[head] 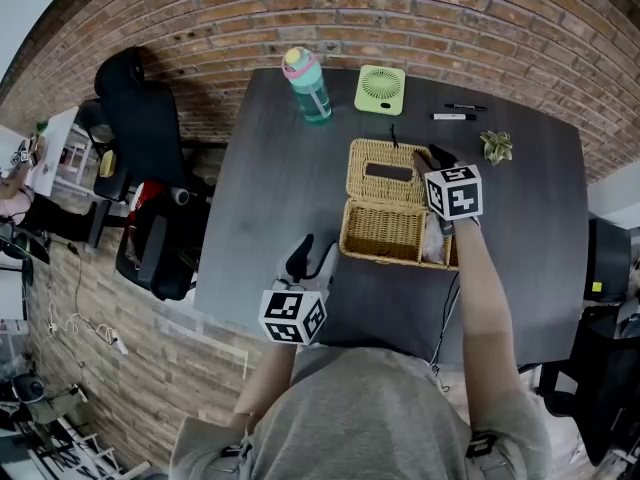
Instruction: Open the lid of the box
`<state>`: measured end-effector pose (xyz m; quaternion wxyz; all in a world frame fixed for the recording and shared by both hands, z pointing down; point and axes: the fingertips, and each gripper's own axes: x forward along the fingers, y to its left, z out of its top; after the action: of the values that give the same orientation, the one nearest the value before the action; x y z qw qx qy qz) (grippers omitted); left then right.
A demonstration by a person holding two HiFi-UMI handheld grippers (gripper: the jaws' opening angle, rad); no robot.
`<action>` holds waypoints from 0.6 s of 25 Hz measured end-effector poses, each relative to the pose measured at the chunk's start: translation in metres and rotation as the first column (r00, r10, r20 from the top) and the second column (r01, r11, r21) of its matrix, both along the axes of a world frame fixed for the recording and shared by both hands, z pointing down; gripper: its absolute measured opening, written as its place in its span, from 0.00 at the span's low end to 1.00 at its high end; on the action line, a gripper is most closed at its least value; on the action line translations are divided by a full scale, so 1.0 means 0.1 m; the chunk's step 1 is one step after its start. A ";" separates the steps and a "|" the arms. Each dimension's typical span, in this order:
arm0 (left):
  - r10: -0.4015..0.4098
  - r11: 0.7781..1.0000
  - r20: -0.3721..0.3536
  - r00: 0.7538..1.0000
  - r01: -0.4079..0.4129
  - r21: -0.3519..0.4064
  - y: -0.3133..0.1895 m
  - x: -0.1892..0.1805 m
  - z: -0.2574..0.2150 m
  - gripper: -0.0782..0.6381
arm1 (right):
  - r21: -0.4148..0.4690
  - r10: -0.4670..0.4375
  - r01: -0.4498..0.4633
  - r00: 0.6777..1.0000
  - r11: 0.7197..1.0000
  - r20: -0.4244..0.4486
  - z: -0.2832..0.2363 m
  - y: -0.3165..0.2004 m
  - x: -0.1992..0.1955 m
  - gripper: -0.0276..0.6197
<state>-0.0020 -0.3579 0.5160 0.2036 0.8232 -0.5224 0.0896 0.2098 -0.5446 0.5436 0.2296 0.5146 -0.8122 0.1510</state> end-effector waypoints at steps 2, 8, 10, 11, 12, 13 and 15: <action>0.001 1.000 0.001 1.000 -0.001 -0.002 0.00 0.01 0.01 0.39 | -0.012 0.002 -0.002 1.000 1.000 -0.003 0.06 -0.02 0.01 0.26; 0.000 1.000 0.001 1.000 0.000 -0.005 -0.03 0.00 0.02 0.39 | -0.053 0.024 -0.024 1.000 0.998 -0.003 0.25 -0.09 0.02 0.25; 0.000 1.000 0.002 1.000 0.000 -0.005 -0.04 -0.01 0.02 0.39 | -0.065 0.027 -0.027 1.000 0.998 0.005 0.30 -0.11 0.00 0.24; -0.001 1.000 0.004 1.000 0.001 -0.004 -0.04 -0.01 0.02 0.39 | -0.071 0.029 -0.029 1.000 0.997 0.006 0.32 -0.11 -0.01 0.24; -0.002 1.000 0.005 1.000 0.002 -0.004 -0.03 -0.01 0.02 0.39 | -0.076 0.030 -0.030 1.000 0.997 0.005 0.34 -0.12 -0.02 0.24; -0.004 1.000 0.006 1.000 0.004 -0.004 -0.03 -0.02 0.01 0.39 | -0.081 0.031 -0.030 1.000 0.996 0.002 0.36 -0.12 -0.03 0.24; -0.008 1.000 0.007 1.000 0.008 -0.004 -0.03 -0.04 0.01 0.39 | -0.088 0.031 -0.031 1.000 0.996 -0.005 0.39 -0.12 -0.05 0.24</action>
<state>-0.0056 -0.3609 0.5173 0.2041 0.8203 -0.5262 0.0926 0.2048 -0.5563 0.5830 0.2509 0.5170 -0.7962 0.1893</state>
